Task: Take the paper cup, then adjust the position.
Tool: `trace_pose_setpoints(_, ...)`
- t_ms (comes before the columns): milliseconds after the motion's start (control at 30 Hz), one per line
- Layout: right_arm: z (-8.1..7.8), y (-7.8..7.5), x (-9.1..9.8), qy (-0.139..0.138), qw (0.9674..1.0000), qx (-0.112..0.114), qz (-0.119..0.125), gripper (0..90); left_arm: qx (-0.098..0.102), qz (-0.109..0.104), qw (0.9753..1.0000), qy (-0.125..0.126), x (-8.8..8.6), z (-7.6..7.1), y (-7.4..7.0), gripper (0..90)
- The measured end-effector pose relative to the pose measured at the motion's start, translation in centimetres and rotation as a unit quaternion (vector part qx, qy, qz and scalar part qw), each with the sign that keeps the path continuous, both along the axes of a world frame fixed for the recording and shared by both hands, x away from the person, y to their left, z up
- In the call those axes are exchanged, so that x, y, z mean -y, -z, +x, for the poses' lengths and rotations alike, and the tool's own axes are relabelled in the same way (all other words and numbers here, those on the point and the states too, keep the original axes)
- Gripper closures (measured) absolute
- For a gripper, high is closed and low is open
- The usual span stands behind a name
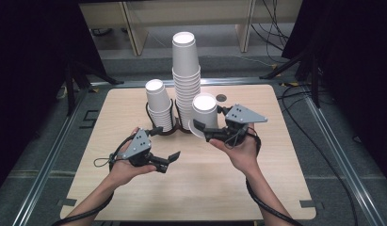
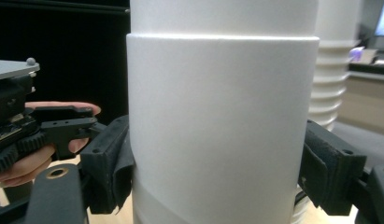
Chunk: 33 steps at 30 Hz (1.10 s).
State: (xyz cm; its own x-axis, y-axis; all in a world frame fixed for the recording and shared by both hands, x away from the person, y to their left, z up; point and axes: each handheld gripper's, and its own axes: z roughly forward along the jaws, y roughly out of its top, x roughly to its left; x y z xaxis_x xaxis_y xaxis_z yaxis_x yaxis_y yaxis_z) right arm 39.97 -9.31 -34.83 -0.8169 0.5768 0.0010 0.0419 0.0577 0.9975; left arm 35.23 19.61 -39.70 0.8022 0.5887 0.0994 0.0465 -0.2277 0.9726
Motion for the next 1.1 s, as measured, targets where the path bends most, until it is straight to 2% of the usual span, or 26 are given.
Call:
trace_pose_setpoints(67,-0.3,0.8,-0.3,-0.006,0.9999,-0.009,-0.01,22.0,-0.006,-0.001,1.0,0.001,-0.2,-0.4,0.5,0.0)
trace_pose_setpoints(133,-0.5,1.7,-0.6,-0.016,0.9998,-0.006,-0.006,22.0,-0.012,-0.004,0.9999,0.002,-0.4,-0.8,1.1,0.0)
trace_pose_setpoints(167,-0.7,2.2,-0.8,-0.024,0.9995,-0.019,-0.001,22.0,-0.013,-0.004,0.9999,0.003,-0.5,-1.0,1.5,0.0)
trace_pose_setpoints(200,-0.9,2.6,-0.7,-0.017,0.9997,-0.017,-0.009,22.0,-0.013,-0.004,0.9999,0.003,-0.5,-1.0,1.5,0.0)
trace_pose_setpoints(233,-0.9,3.2,-0.9,-0.026,0.9995,-0.017,-0.002,22.0,-0.017,-0.003,0.9998,0.005,-0.6,-1.4,2.1,0.0)
trace_pose_setpoints(333,-1.4,4.6,-1.1,-0.031,0.9991,-0.027,-0.009,22.0,-0.029,0.003,0.9995,0.01,-0.7,-2.0,2.9,0.0)
trace_pose_setpoints(367,-1.5,5.0,-1.2,-0.037,0.9986,-0.038,-0.003,22.0,-0.03,0.007,0.9994,0.012,-0.7,-2.2,3.3,0.0)
trace_pose_setpoints(433,-1.7,5.8,-1.3,-0.033,0.9986,-0.041,-0.003,22.0,-0.035,0.012,0.9992,0.013,-0.6,-2.4,3.8,0.0)
trace_pose_setpoints(467,-2.1,6.1,-1.3,-0.039,0.9972,-0.064,-0.003,22.0,-0.037,0.017,0.9991,0.016,-0.6,-2.4,4.0,0.0)
trace_pose_setpoints(500,-2.2,6.3,-1.3,-0.04,0.9968,-0.069,-0.002,22.0,-0.037,0.005,0.9991,0.017,-0.5,-2.4,4.2,0.0)
trace_pose_setpoints(533,-2.2,6.5,-1.3,-0.038,0.9975,-0.06,0.002,22.0,-0.042,0.011,0.9989,0.016,-0.5,-2.5,4.2,0.0)
trace_pose_setpoints(567,-2.3,6.5,-1.3,-0.033,0.9977,-0.059,-0.005,22.0,-0.043,0.011,0.9989,0.017,-0.5,-2.6,4.2,0.0)
trace_pose_setpoints(600,-2.3,6.7,-1.4,-0.041,0.9973,-0.06,0.006,22.0,-0.04,0.002,0.999,0.019,-0.4,-2.6,4.3,0.0)
trace_pose_setpoints(667,-2.4,6.8,-1.5,-0.039,0.9974,-0.06,0.005,22.0,-0.045,0.009,0.9988,0.018,-0.5,-2.7,4.3,0.0)
trace_pose_setpoints(733,-2.3,6.8,-1.5,-0.038,0.9975,-0.059,-0.003,22.0,-0.043,0.007,0.9989,0.018,-0.4,-2.7,4.3,0.0)
trace_pose_setpoints(800,-2.2,6.9,-1.7,-0.043,0.9973,-0.059,0.001,22.0,-0.045,0.0,0.9988,0.021,-0.5,-2.6,4.4,0.0)
trace_pose_setpoints(867,-2.2,6.8,-1.8,-0.044,0.9974,-0.055,0.012,22.0,-0.051,0.006,0.9985,0.02,-0.6,-2.6,4.4,0.0)
trace_pose_setpoints(900,-2.2,6.9,-1.8,-0.052,0.9964,-0.067,0.009,22.0,-0.053,0.003,0.9984,0.018,-0.6,-2.5,4.5,0.0)
trace_pose_setpoints(933,-2.1,6.9,-1.8,-0.051,0.9965,-0.066,0.001,22.0,-0.056,0.004,0.9982,0.02,-0.5,-2.4,4.6,0.0)
trace_pose_setpoints(967,-2.0,7.1,-2.1,-0.058,0.9961,-0.066,0.012,22.0,-0.064,-0.003,0.9977,0.023,-0.4,-2.3,4.7,0.0)
trace_pose_setpoints(1067,-2.0,7.3,-2.2,-0.062,0.9955,-0.071,0.007,22.0,-0.072,-0.002,0.9971,0.026,-0.3,-2.2,5.0,0.0)
trace_pose_setpoints(1100,-2.1,7.6,-2.5,-0.079,0.9934,-0.083,0.01,22.0,-0.074,-0.006,0.9968,0.028,-0.1,-2.1,5.2,0.0)
